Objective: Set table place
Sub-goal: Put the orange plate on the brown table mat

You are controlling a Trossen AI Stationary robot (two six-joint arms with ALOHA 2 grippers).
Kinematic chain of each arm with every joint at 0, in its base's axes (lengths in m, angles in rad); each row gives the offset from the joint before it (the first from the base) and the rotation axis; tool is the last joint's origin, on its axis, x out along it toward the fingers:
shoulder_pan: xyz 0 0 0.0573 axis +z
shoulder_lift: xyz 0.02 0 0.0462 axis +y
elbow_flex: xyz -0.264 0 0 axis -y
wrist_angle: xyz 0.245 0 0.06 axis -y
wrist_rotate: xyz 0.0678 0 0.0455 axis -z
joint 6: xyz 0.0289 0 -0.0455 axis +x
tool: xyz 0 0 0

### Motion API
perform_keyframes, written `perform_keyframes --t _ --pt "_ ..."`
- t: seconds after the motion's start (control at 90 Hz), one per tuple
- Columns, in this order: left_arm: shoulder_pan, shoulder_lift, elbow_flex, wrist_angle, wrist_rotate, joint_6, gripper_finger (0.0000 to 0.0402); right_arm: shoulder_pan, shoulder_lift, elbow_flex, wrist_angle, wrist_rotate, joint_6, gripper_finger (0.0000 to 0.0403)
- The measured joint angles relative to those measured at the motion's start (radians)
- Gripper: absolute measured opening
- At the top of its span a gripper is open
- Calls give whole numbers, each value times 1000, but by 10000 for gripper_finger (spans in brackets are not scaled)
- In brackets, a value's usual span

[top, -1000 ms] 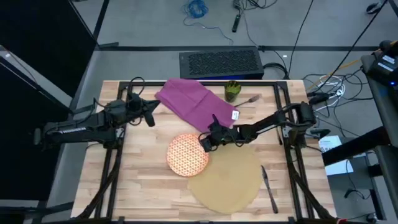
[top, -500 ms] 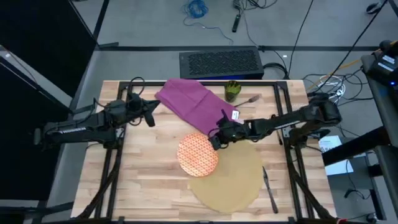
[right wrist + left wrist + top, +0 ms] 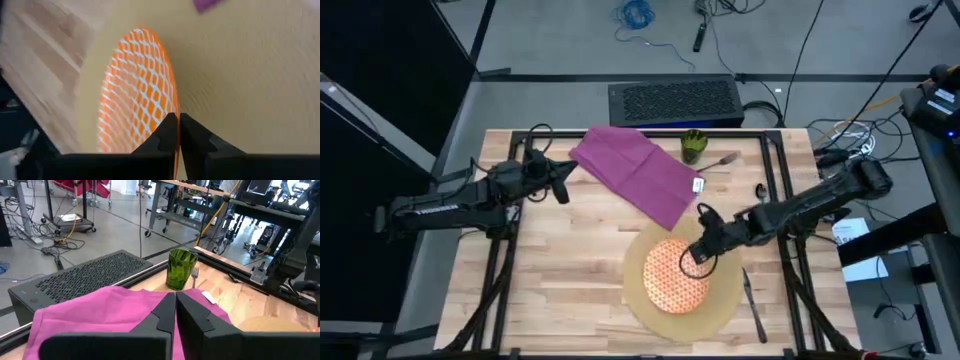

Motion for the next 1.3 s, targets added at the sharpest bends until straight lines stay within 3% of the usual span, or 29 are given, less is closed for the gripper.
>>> perform_keyframes --t 0.744,1.3 --pt "0 0 0 0 -1 -6 0 27 250 1 -11 -79 -60 1" --pt "0 0 0 -1 -1 -3 0 29 205 0 -37 -109 -78 0"
